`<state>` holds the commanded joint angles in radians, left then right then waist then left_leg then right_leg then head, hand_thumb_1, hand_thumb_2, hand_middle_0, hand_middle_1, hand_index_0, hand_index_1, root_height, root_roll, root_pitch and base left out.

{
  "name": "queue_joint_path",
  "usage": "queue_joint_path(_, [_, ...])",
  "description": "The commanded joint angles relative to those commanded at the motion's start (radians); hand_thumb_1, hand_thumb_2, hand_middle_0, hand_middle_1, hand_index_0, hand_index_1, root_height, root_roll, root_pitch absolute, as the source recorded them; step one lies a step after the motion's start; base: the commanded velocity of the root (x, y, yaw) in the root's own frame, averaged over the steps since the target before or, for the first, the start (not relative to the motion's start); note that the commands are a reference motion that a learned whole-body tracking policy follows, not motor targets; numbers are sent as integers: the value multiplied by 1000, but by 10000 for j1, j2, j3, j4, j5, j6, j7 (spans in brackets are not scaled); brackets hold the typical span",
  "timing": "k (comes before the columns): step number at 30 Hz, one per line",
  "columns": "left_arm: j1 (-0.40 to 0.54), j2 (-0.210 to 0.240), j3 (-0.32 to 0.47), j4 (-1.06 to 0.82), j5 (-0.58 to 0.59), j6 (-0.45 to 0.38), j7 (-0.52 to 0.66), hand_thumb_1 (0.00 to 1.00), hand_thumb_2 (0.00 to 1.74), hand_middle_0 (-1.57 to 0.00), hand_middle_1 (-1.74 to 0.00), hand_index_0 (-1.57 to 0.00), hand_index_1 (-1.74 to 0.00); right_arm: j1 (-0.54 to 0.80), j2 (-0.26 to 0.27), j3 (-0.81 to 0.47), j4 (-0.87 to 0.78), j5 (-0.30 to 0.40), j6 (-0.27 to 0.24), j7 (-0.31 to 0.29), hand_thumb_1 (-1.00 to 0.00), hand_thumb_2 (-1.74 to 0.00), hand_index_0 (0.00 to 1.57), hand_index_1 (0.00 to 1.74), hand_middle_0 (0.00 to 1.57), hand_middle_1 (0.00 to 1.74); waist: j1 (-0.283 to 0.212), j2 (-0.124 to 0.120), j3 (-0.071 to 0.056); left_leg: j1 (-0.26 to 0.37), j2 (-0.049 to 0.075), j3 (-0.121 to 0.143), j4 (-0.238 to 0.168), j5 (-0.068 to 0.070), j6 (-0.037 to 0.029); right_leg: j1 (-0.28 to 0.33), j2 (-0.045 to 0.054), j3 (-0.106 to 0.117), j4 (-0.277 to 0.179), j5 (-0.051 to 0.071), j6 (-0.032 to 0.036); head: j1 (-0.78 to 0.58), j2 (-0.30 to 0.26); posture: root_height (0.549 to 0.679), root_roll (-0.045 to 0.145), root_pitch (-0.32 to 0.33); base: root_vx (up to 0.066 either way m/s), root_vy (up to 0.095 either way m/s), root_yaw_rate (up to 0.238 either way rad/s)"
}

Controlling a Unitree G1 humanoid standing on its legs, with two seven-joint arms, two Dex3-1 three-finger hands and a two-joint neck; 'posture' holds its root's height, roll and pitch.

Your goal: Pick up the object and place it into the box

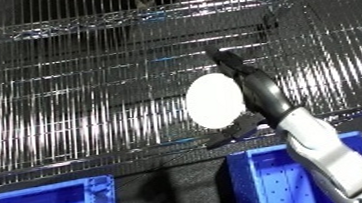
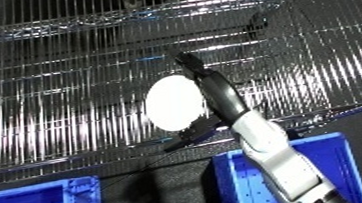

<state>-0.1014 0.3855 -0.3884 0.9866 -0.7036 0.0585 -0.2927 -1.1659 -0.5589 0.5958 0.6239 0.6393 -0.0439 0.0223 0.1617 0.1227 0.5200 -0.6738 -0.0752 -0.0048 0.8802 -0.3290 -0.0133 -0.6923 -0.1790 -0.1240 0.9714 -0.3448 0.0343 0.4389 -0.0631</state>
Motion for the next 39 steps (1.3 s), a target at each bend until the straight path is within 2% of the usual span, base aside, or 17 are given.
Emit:
queue_joint_path(9, [34, -95, -24, -184, -183, -49, 52, 0, 0, 0, 0, 0, 0, -97, 219, 149, 100, -228, 263, -51, -650, -1131, 1020, 1131, 1020, 1131, 56, 74, 0, -8, -42, -4, -159, 123, 9, -11, -9, -27, -95, 47, -61, 183, 123, 608, 71, 94, -21, 8, 20])
queue_joint_path(10, [34, -95, -24, -184, -183, -49, 52, 0, 0, 0, 0, 0, 0, -97, 219, 149, 100, -228, 263, -51, -650, -1131, 1020, 1131, 1020, 1131, 56, 74, 0, -8, -42, -4, -159, 123, 9, -11, -9, -27, -95, 47, -61, 183, 123, 608, 71, 94, -24, 9, -1])
queue_joint_path(11, [48, -106, -5, -200, -188, -62, 41, 0, 0, 0, 0, 0, 0, -69, 212, 156, 170, -250, 297, -78, -750, -1305, 1178, 1305, 1178, 1305, 60, 83, 0, -4, -49, 0, -199, 147, 20, -14, 1, -31, -115, 55, -78, 178, 155, 609, 71, 95, -27, 4, -10])
queue_joint_path(14, [48, -118, -16, -204, -189, -97, 53, 0, 0, 0, 0, 0, 0, -18, 179, 148, 290, -180, 289, -155, -900, -1566, 1413, 1566, 1413, 1566, 58, 82, 0, 24, -51, 6, -286, 188, 30, 21, 20, -47, -184, 75, -100, 136, 208, 610, 71, 97, -32, -5, -16])
queue_joint_path(19, [61, -151, -29, -165, -183, -202, 60, 0, 0, 0, 0, 0, 0, 92, 97, 14, 447, -34, 49, -203, -900, -1566, 1413, 1566, 1413, 1566, 13, 59, 0, 149, -4, 7, -482, 250, 18, 135, 66, -56, -360, 125, -110, 87, 285, 612, 70, 98, -36, -13, -31])
queue_joint_path(23, [113, -183, 65, -160, -150, -229, 115, 0, 0, 0, 0, 0, 0, 260, -50, -201, 18, -80, -433, -164, -900, -1566, 1413, 1566, 1413, 1566, -73, 3, 0, 296, 39, 8, -645, 275, -6, 276, 108, -32, -515, 142, -104, -58, 278, 615, 69, 97, -31, -12, -54])
queue_joint_path(27, [194, -175, 305, -227, -137, -123, 248, 0, 0, 0, 0, 0, 0, 731, -312, -607, -1280, -569, -755, -243, -900, -1566, 1413, 1566, 1413, 1566, -236, -126, 0, 458, 103, 30, -727, 237, -11, 444, 163, 5, -627, 128, -69, -413, 211, 617, 67, 93, -29, -15, -106])
queue_joint_path(31, [329, -142, 660, -150, -92, -48, 325, 0, 0, 0, 0, 0, 0, 1624, -783, -1254, -3066, -997, -874, -518, -900, -1566, 1413, 1566, 1413, 1566, -495, -328, 0, 741, 215, 70, -836, 194, 11, 722, 268, 79, -803, 139, -39, -748, -12, 620, 62, 82, -14, -20, -152])
queue_joint_path(34, [439, -135, 1021, 36, 4, -53, 267, 0, 0, 0, 0, 0, 0, 2514, -1132, -1887, -4286, -1092, -971, -703, -900, -1566, 1413, 1566, 1413, 1566, -746, -482, 0, 1067, 323, 138, -999, 176, 27, 1009, 360, 174, -1012, 168, -15, -1002, -46, 623, 60, 71, 3, -10, -181])
queue_joint_path(39, [593, -202, 1529, 340, 149, -139, 236, 0, 0, 0, 0, 0, 0, 4030, -1539, -3080, -5659, -878, -1545, -1058, -900, -1566, 1413, 1566, 1413, 1566, -1195, -701, -12, 1478, 492, 292, -1133, 95, 48, 1366, 496, 341, -1308, 237, 18, -1229, -224, 627, 57, 56, -4, -11, -191])
